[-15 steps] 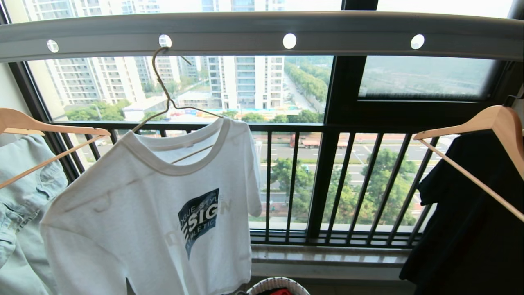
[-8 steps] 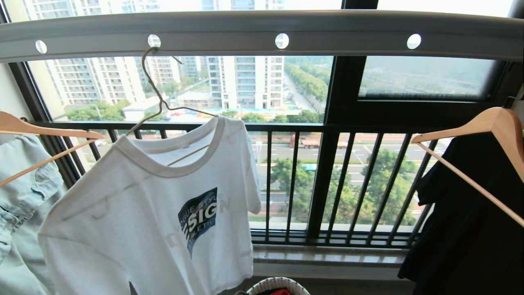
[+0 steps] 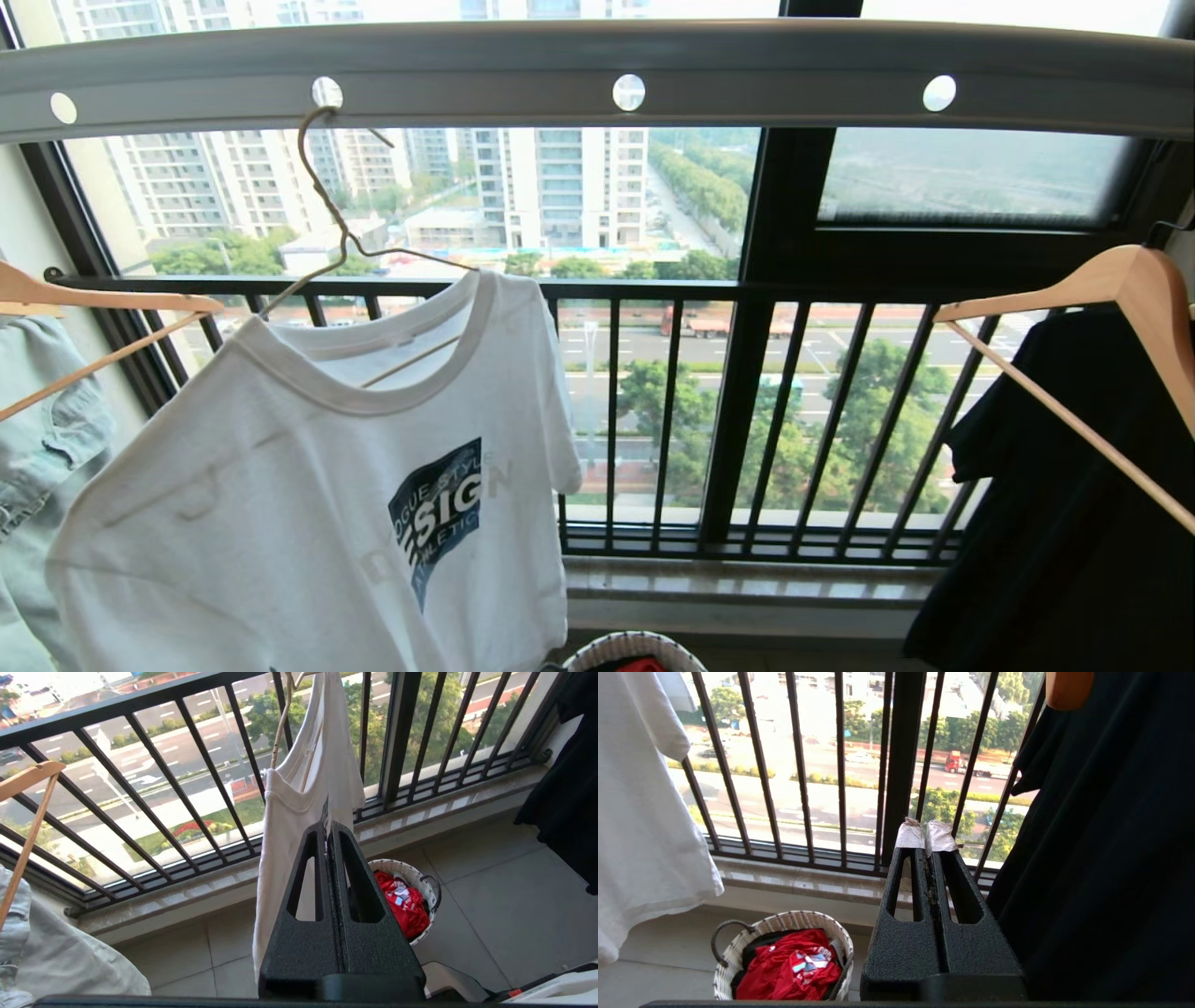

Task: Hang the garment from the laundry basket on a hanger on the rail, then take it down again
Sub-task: Take the clothes off the clothes rack

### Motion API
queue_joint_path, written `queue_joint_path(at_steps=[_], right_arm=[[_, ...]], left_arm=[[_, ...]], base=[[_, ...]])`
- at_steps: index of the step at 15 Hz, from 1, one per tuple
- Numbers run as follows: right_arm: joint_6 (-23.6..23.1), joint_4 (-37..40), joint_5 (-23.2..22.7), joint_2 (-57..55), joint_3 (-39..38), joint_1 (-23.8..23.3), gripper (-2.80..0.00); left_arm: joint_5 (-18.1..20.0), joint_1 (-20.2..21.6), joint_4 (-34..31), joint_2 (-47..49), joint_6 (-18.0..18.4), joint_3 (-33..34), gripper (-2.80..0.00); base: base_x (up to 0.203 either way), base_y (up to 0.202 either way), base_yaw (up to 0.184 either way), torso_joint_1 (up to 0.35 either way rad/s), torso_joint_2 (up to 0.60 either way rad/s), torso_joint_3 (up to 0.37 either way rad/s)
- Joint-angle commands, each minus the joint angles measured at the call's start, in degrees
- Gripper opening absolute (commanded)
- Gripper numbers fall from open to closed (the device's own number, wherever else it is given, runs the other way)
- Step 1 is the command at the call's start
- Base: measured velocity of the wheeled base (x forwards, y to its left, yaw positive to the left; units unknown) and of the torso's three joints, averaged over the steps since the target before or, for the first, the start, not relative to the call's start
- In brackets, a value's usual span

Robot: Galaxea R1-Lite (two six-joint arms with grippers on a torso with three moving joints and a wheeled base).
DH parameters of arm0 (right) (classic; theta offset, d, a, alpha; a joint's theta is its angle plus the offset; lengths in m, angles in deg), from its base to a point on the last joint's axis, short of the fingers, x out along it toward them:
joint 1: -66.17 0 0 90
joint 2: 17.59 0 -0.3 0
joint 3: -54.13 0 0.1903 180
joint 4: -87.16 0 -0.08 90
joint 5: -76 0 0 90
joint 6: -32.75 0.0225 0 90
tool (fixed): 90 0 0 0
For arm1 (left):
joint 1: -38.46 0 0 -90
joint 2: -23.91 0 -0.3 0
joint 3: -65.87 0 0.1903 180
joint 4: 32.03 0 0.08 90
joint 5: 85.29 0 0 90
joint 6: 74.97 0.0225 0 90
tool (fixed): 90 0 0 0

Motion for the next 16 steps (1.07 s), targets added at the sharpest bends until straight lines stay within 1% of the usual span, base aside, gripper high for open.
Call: queue_joint_path(at_steps=[1, 4, 5, 7, 9, 13, 14, 15, 16], right_arm=[[-0.06, 0.02, -0.04, -0.08, -0.01, 0.00, -2.80], [-0.06, 0.11, -0.04, -0.14, -0.01, 0.00, -2.80], [-0.06, 0.11, -0.04, -0.14, -0.01, 0.00, -2.80], [-0.06, 0.11, -0.04, -0.14, -0.01, 0.00, -2.80], [-0.06, 0.11, -0.04, -0.12, -0.01, 0.00, -2.80], [-0.15, 0.11, -0.04, -0.07, -0.01, 0.00, -2.80], [-0.23, 0.11, -0.09, -0.14, -0.01, 0.00, -2.80], [-0.23, 0.11, -0.13, -0.05, -0.01, 0.00, -2.80], [-0.23, 0.11, -0.13, -0.06, -0.01, 0.00, -2.80]], left_arm=[[0.58, 0.28, -2.76, 11.25, 1.31, -6.89, -2.80], [1.20, 1.39, -4.48, 17.48, 3.84, -10.78, -2.80], [1.38, 1.85, -4.37, 19.01, 4.37, -11.36, 0.00], [1.39, 3.97, -4.22, 21.39, 5.09, -13.22, 0.00], [1.52, 5.20, -4.09, 22.78, 5.60, -13.38, 0.00], [2.13, 5.07, -3.61, 24.56, 5.04, -12.69, 0.00], [3.93, 5.04, -2.33, 24.74, 4.52, -11.74, 0.00], [6.68, 5.10, 0.52, 24.85, 3.51, -10.71, 0.00], [8.28, 5.12, 2.82, 24.96, 2.00, -9.76, 0.00]], base=[[0.000, 0.000, 0.000, 0.000, 0.00, 0.000], [0.000, 0.000, 0.000, 0.000, 0.00, 0.000], [0.000, 0.000, 0.000, 0.000, 0.00, 0.000], [0.000, 0.000, 0.000, 0.000, 0.00, 0.000], [0.000, 0.000, 0.000, 0.000, 0.00, 0.000], [0.000, 0.000, 0.000, 0.000, 0.00, 0.000], [0.000, 0.000, 0.000, 0.000, 0.00, 0.000], [0.000, 0.000, 0.000, 0.000, 0.00, 0.000], [0.000, 0.000, 0.000, 0.000, 0.00, 0.000]])
